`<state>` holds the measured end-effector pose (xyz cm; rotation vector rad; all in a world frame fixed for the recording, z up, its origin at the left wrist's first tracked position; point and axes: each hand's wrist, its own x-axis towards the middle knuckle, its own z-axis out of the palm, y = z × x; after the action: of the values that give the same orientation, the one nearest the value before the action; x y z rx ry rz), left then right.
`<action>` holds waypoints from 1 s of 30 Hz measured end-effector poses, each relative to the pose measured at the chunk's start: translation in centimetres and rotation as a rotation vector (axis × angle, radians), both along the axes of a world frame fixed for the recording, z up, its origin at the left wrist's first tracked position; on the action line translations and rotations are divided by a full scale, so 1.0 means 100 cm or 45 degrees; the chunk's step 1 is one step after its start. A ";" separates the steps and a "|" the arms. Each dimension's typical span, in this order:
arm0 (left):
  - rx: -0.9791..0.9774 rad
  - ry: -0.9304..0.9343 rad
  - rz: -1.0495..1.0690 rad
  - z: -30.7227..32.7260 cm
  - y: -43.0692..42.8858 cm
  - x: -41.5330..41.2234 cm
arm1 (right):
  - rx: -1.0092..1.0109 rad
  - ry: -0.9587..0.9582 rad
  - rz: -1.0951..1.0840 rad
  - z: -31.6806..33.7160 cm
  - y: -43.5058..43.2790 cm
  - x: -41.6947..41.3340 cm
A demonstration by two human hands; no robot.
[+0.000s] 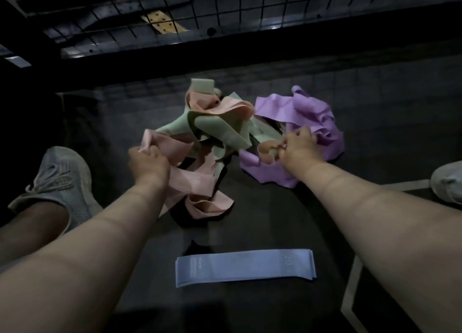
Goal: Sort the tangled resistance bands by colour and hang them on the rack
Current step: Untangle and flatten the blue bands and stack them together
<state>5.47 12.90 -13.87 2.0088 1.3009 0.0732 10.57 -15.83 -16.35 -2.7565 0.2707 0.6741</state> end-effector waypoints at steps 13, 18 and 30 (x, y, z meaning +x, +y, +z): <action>-0.091 -0.418 -0.412 0.065 -0.072 -0.009 | 0.868 -0.363 -1.172 0.076 -0.079 -0.005; -0.141 -0.363 -1.180 0.069 -0.129 -0.037 | 1.113 -0.245 -0.917 0.090 -0.046 -0.012; 0.144 0.215 -1.265 0.014 -0.095 -0.050 | 0.629 0.364 -0.286 0.040 0.014 -0.034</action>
<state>0.49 3.40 -12.47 2.5750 0.2684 -0.5022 7.13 -14.43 -12.34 -2.1252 0.4055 0.9293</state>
